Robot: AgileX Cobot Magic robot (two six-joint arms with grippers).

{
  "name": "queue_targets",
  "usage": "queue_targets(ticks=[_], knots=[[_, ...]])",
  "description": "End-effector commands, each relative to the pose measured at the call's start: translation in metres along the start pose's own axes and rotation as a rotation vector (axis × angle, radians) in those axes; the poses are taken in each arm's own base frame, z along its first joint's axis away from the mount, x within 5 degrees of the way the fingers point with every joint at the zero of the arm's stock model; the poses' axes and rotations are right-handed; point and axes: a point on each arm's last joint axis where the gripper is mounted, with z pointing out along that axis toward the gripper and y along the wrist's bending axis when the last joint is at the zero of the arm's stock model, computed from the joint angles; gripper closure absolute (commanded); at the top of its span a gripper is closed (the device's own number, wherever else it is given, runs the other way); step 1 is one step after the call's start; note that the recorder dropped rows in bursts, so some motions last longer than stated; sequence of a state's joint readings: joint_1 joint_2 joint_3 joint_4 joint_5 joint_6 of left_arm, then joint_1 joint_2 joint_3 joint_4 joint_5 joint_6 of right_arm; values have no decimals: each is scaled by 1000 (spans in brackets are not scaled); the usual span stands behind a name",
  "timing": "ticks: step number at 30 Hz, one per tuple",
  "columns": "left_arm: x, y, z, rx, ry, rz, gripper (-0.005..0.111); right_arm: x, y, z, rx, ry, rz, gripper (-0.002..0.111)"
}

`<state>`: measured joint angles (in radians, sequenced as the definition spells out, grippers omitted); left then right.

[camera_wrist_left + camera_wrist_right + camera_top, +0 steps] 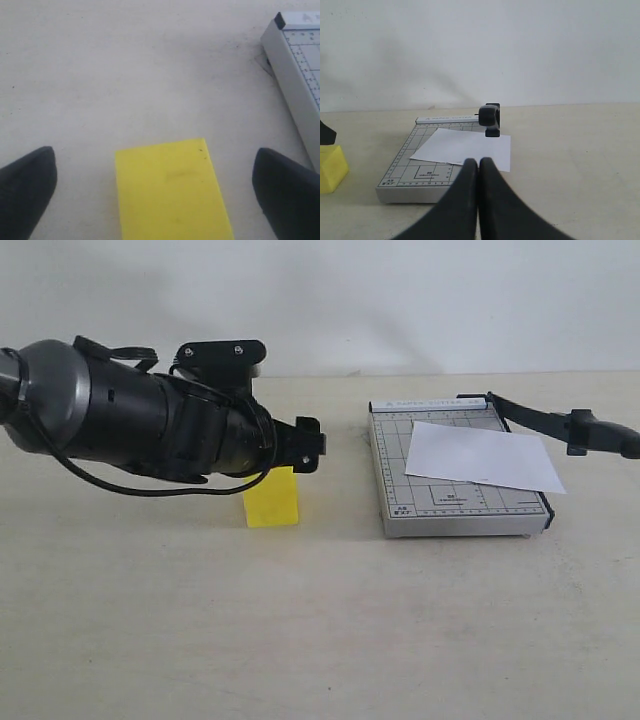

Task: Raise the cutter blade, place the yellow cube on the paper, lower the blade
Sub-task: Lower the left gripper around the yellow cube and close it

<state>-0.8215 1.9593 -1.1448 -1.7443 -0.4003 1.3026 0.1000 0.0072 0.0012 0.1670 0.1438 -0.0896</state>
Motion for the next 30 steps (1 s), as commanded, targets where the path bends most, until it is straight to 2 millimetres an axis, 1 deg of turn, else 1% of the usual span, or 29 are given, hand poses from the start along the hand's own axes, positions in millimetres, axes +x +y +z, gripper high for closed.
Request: queue_targets(ticks=[1, 6, 8, 13, 16, 23, 26, 30], knots=[[4, 1, 7, -26, 9, 12, 6, -1, 0, -1, 0, -16, 3, 108], [10, 0, 18, -38, 26, 19, 6, -1, 0, -1, 0, -16, 3, 108], [7, -3, 21, -34, 18, 15, 6, -1, 0, -1, 0, -16, 3, 108], [-8, -12, 24, -12, -22, -4, 6, -2, 0, -1, 1, -21, 3, 108], [-11, -13, 27, -25, -33, -7, 6, -2, 0, -1, 1, -22, 3, 108], [-7, -9, 31, -71, -33, -66, 6, -2, 0, -1, 1, -22, 3, 108], [-4, -9, 34, -72, -25, -62, 6, -2, 0, -1, 1, -22, 3, 108], [1, -9, 39, -75, -13, -100, 6, -2, 0, -1, 1, -22, 3, 108]])
